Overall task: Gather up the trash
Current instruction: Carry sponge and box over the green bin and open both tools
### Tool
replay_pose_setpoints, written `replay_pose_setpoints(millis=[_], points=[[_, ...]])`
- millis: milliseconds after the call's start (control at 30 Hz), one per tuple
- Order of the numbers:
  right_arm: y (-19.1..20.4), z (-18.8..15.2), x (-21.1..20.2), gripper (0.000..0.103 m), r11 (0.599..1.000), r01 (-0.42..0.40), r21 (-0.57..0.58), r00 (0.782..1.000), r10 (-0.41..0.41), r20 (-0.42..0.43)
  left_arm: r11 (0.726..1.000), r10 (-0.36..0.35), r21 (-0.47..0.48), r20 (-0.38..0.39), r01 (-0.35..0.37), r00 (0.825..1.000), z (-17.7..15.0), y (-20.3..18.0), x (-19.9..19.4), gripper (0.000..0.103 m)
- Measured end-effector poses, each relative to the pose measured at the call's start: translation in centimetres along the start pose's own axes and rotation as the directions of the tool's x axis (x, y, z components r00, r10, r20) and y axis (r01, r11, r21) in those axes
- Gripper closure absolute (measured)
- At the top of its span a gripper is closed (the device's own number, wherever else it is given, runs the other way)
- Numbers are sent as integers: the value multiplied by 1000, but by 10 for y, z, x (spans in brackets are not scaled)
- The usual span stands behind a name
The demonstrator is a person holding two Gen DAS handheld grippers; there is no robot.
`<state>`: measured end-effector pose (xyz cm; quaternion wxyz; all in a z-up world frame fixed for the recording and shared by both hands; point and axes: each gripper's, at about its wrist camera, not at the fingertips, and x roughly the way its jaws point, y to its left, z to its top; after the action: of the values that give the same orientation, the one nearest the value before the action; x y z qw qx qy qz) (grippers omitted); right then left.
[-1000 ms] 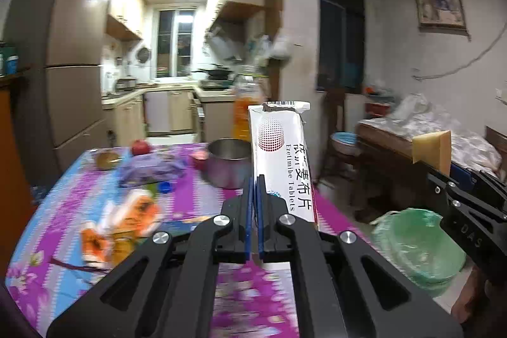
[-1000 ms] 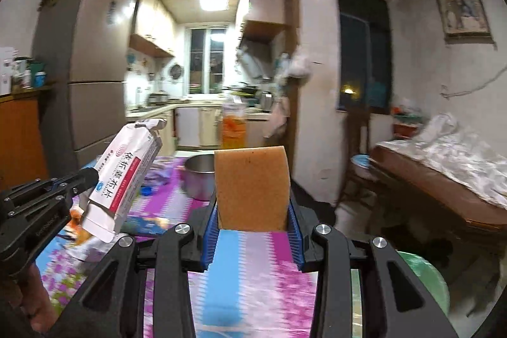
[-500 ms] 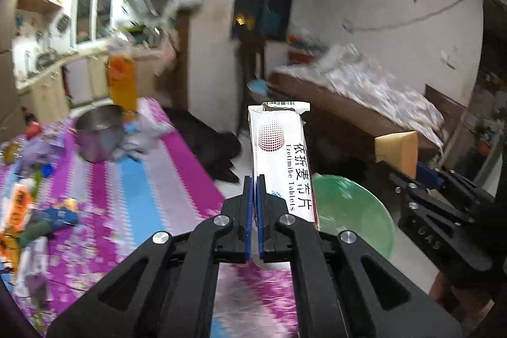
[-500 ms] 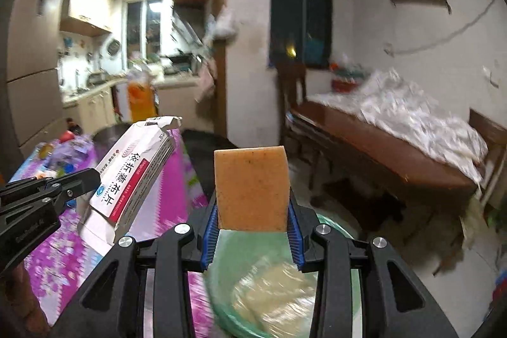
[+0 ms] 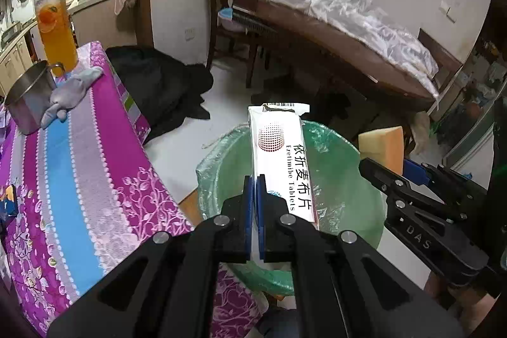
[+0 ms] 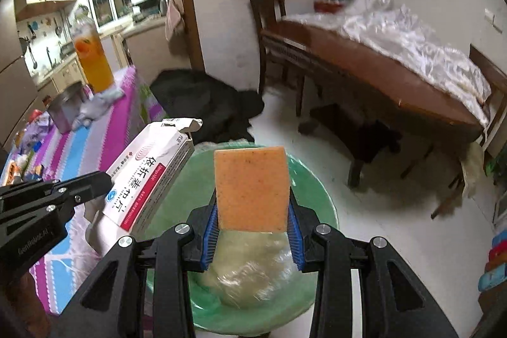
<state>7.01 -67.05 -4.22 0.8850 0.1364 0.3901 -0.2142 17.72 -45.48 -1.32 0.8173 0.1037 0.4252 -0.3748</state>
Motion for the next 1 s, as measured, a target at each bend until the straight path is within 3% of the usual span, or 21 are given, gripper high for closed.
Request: replay_pose_setpoints(millis=[233,933,1000], points=[[-21,-9,28,65,1000,-5,16,995,7,-104,1000,24,5,-61,-23,998,-2,-5,20,102],[-31,-22,32,64,999,-35,13,991,36,-126,998,62,-23,-105,-64,993,-8,-2,37,100],[-30,-22,31,50,999,-37,15,992,39,-118,997,66,-22,-111,-69,992,-8,-1,38,97]])
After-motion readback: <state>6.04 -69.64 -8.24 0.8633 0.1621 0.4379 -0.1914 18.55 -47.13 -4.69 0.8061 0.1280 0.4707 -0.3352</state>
